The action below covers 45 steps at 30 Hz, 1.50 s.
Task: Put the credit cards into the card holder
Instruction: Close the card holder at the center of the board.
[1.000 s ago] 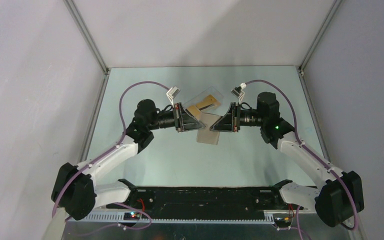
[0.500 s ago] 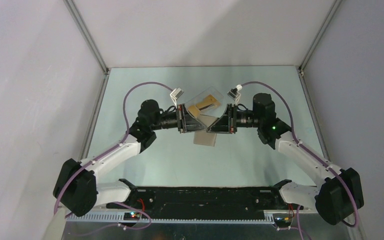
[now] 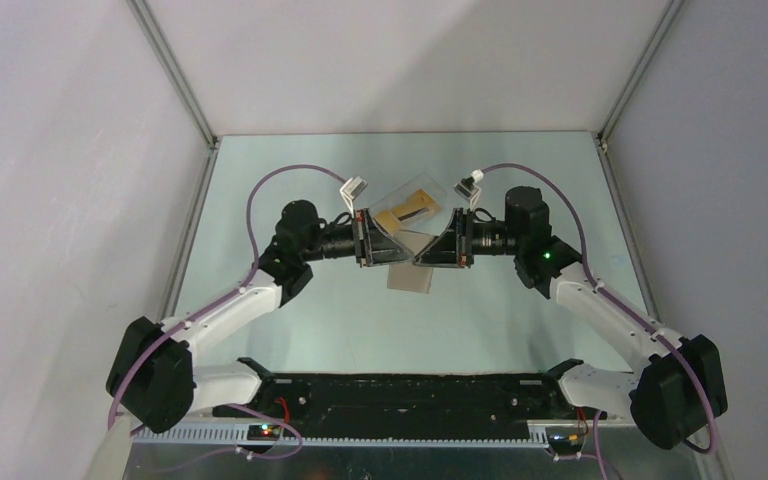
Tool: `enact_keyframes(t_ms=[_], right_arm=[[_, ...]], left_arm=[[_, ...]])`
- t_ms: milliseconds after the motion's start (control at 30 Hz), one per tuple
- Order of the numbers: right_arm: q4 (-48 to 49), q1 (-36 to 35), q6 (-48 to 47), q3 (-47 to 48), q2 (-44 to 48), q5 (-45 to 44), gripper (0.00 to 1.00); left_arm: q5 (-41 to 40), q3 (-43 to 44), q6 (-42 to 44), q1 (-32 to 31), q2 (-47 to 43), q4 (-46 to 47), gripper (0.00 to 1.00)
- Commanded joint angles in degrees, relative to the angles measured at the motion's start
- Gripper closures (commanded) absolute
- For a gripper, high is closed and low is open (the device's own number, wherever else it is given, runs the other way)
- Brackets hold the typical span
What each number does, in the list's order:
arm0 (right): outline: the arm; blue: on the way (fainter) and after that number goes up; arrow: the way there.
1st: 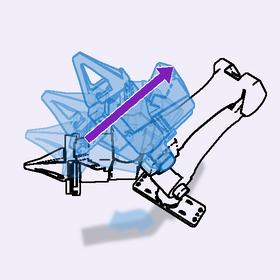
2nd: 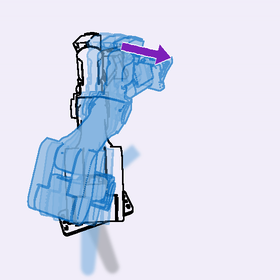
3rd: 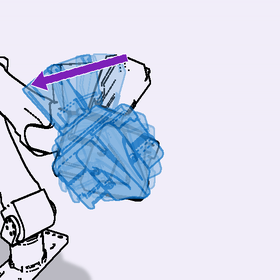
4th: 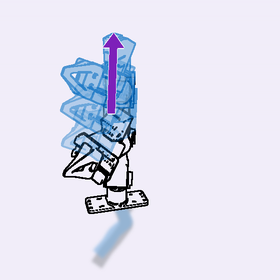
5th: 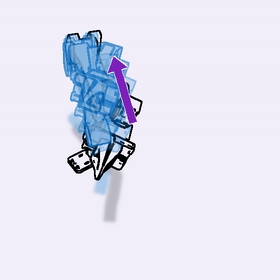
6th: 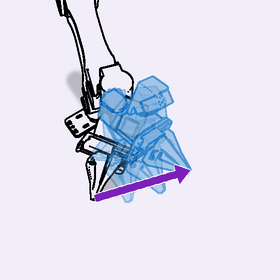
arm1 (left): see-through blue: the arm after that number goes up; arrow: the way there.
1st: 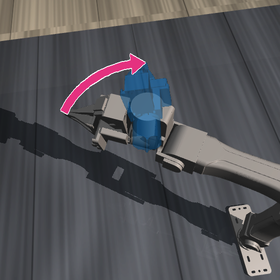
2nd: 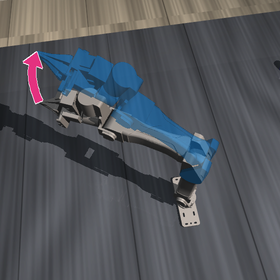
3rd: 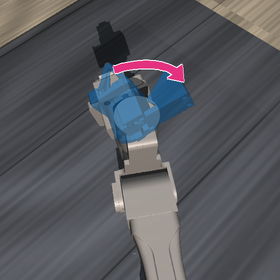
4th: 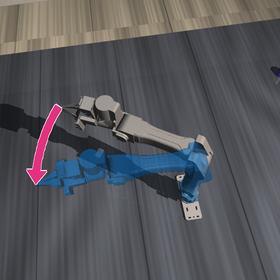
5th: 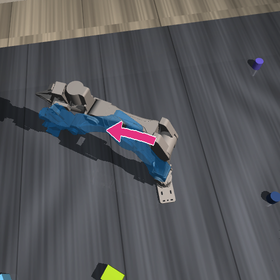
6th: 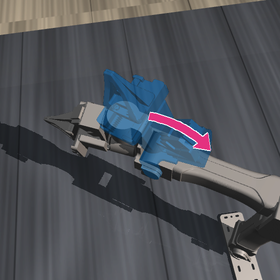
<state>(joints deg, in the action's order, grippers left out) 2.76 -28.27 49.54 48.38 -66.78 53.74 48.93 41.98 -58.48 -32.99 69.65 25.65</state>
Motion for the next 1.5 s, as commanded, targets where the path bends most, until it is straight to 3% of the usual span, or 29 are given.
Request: enact_keyframes(t_ms=[0, 233, 267, 300, 367, 433, 833, 1133, 1267, 1467], right_arm=[[0.9, 0.1, 1.6, 1.4, -0.9, -4.6, 1.00], [2.1, 0.7, 3.3, 1.3, -1.2, -4.5, 1.00], [2.3, 0.7, 3.2, 1.4, -1.2, -4.4, 1.00], [2.3, 0.7, 3.1, 1.4, -1.2, -4.3, 1.00], [2.2, 0.6, 2.8, 1.4, -1.1, -4.0, 1.00], [1.9, 0.7, 2.5, 1.4, -1.0, -3.9, 1.00], [1.0, 1.1, 1.9, 1.4, -1.1, -3.5, 1.00], [0.9, 1.3, 1.0, 1.4, -1.8, -3.3, 1.00], [1.6, 1.5, 1.5, 1.3, -2.0, -2.9, 1.00], [2.0, 1.6, 1.7, 1.4, -2.3, -2.8, 1.00]], left_arm=[[4.1, -0.1, 0.0, -2.3, -1.5, 5.3, 1.00], [2.2, -1.5, -0.2, -2.3, -3.6, 5.3, 0.97], [2.1, -0.9, -1.2, -2.2, -3.5, 5.3, 0.88], [1.9, -0.6, -1.6, -2.2, -3.3, 5.3, 0.69], [1.4, 0.3, -2.4, -2.3, -3.4, 5.3, 0.52], [0.8, 1.0, -2.9, -2.0, -3.7, 5.3, 0.44], [1.1, -0.6, -3.4, -0.8, -5.4, 5.3, 0.48], [1.2, -0.7, -4.5, 0.9, -7.4, 5.3, 0.30], [1.7, -1.3, -4.9, 1.9, -8.1, 5.5, 0.34], [2.7, -2.2, -5.7, 2.5, -8.7, 6.1, 0.48]])
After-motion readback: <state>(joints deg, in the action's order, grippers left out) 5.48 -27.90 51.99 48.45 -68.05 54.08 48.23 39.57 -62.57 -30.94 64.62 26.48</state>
